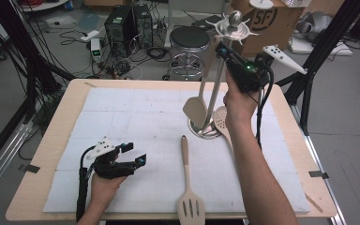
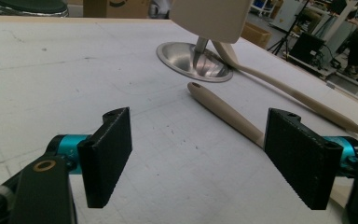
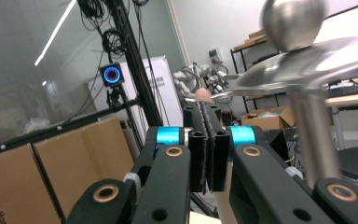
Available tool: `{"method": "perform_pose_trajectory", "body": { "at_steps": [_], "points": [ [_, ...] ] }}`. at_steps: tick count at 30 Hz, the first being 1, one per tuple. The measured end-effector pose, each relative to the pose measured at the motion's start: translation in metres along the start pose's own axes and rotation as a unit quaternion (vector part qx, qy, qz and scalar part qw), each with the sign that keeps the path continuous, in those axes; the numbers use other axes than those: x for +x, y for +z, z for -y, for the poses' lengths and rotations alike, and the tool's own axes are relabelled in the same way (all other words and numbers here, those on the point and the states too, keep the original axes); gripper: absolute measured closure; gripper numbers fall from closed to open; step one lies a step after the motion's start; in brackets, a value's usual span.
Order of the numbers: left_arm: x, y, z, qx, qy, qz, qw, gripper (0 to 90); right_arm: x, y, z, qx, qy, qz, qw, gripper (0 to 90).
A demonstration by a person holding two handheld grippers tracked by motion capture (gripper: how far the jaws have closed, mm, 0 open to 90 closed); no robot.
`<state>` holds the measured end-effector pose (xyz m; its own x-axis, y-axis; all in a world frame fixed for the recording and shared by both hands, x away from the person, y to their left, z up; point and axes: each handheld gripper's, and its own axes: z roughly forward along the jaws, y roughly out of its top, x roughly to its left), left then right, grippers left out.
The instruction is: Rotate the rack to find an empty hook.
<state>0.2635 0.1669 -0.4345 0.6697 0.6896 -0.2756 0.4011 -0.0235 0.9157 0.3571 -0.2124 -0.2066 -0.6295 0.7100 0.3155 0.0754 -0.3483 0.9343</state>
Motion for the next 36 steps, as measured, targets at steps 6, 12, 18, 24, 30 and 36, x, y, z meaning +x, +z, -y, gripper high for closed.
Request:
{"method": "perform_pose_trajectory", "body": {
  "at_steps": [6,12,18,24,30,36],
  "points": [
    [-0.001,-0.001,0.000,-0.004,0.000,-0.002,1.0000,24.4,-0.015,-0.014,0.005,0.002,0.005,0.017,0.9998,89.9],
    [-0.001,-0.001,0.000,-0.004,0.000,-0.002,1.0000,24.3,-0.029,-0.023,0.009,-0.001,0.018,0.036,0.9992,89.9],
    [0.000,0.000,0.000,-0.003,-0.002,-0.002,1.0000,24.3,-0.037,-0.027,0.001,-0.020,0.025,0.047,0.9984,89.9],
    [0.000,-0.001,0.000,-0.003,-0.001,-0.002,1.0000,24.3,-0.033,-0.022,-0.013,-0.024,0.012,0.052,0.9983,89.9],
    [0.000,-0.002,0.000,-0.005,-0.003,-0.002,1.0000,24.4,-0.025,-0.020,-0.014,-0.022,0.002,0.050,0.9985,89.9],
    [0.000,-0.001,0.000,-0.003,-0.003,-0.002,1.0000,24.3,-0.016,-0.018,-0.010,-0.016,-0.004,0.042,0.9990,89.9]
  ]
}}
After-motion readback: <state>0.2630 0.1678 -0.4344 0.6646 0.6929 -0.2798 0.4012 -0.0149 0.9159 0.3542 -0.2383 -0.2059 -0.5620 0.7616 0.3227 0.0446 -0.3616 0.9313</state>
